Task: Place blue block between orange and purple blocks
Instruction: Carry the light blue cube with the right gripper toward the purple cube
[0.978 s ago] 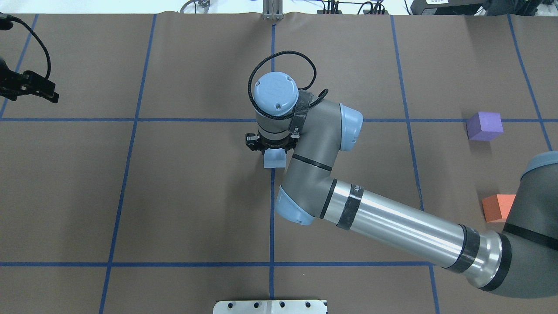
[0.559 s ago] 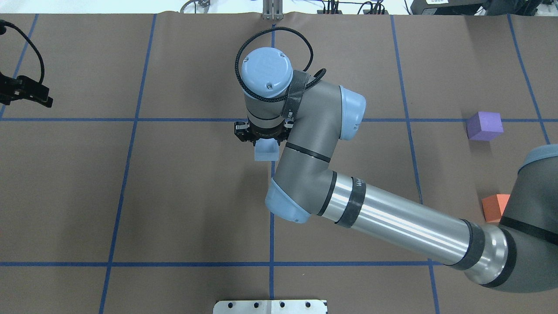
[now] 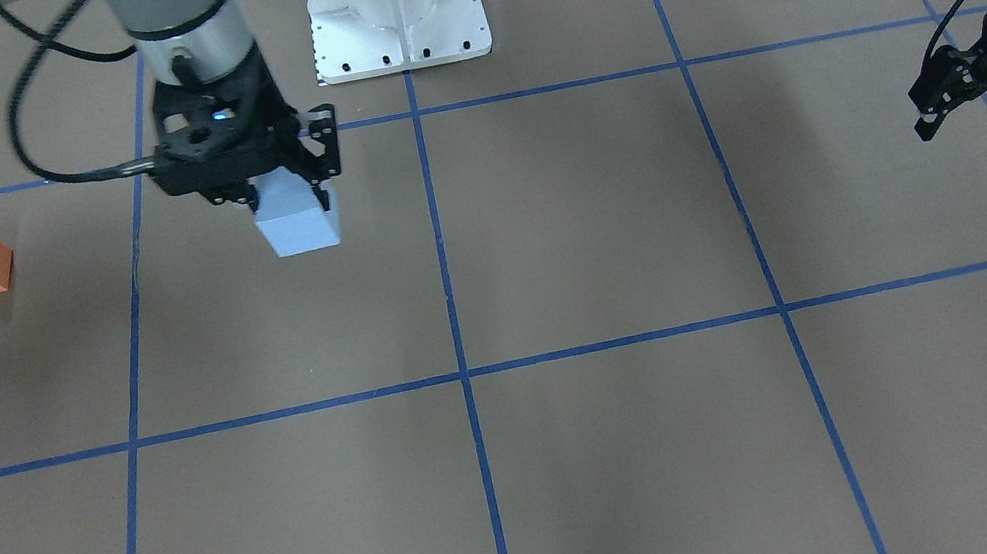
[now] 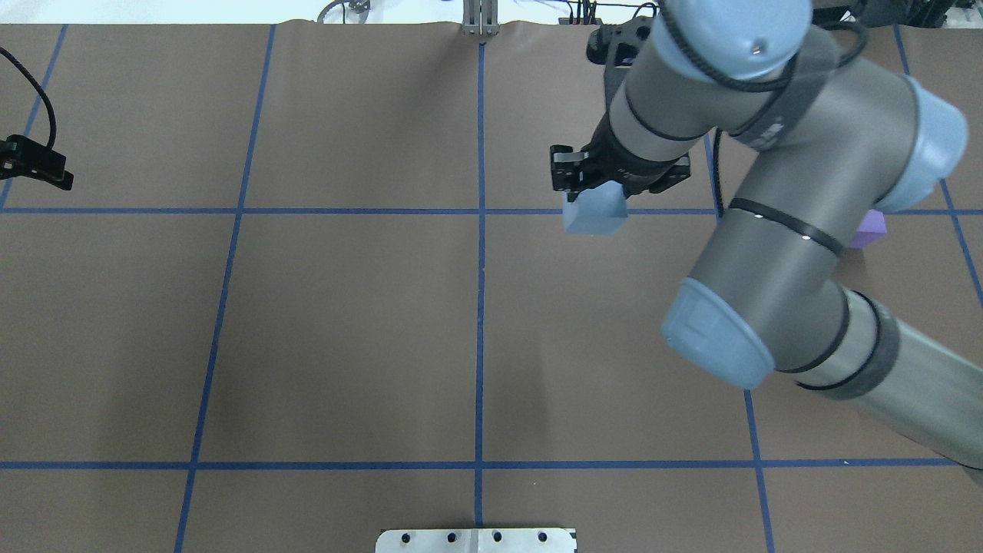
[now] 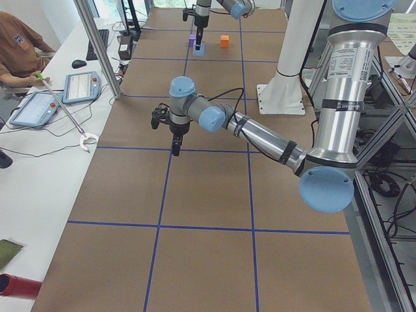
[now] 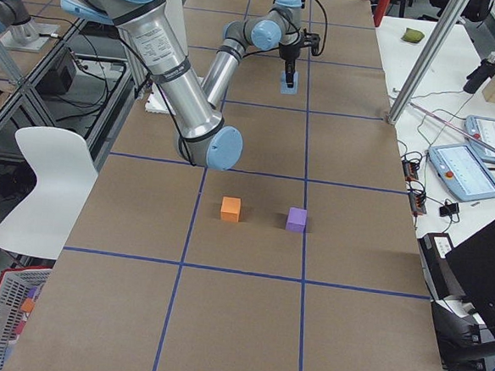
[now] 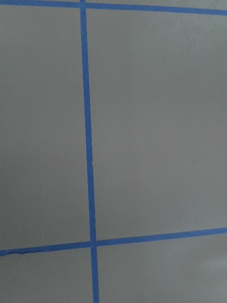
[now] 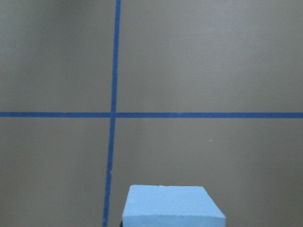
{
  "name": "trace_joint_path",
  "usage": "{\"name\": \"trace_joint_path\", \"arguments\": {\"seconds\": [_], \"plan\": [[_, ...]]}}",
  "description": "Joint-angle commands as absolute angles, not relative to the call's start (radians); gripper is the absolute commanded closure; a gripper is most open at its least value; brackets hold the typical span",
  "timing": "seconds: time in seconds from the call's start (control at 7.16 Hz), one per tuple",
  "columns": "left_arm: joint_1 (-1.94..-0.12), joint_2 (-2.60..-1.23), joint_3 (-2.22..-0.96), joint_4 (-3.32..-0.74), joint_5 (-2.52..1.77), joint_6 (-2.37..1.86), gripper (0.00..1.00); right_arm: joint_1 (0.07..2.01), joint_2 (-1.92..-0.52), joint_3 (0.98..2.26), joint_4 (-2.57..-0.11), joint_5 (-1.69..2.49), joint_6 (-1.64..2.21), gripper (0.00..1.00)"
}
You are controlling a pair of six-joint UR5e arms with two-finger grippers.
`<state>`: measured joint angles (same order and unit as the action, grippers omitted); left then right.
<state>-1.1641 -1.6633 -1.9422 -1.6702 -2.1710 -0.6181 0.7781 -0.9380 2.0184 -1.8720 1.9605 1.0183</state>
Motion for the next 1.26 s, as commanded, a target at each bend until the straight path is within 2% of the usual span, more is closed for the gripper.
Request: {"name": "trace_joint_path", "arguments": {"seconds": [0.0, 0.42, 0.7, 0.98, 1.12], "plan": [[-1.167, -1.66, -1.945, -1.671, -2.129, -0.618, 0.0, 0.949, -1.177, 2.109, -1.876, 2.044, 0.762, 1.0], [-1.166, -1.66, -1.947, -1.671, -2.129, -0.617, 0.0, 1.118, -1.449, 2.103, -1.85, 2.098, 0.404, 1.0], [-1.166, -1.66, -1.944, -1.671, -2.129, -0.615, 0.0, 1.121, -1.52, 2.028, -1.748, 2.103, 0.405, 1.0], [-1.166, -1.66, -1.937, -1.671, -2.129, -0.614, 0.0, 1.121, -1.557, 1.874, -1.51, 2.105, 0.446, 1.0], [-1.17, -1.652, -1.937, -1.671, -2.138, -0.611, 0.0, 1.12, -1.566, 1.844, -1.462, 2.105, 0.471, 1.0]]}}
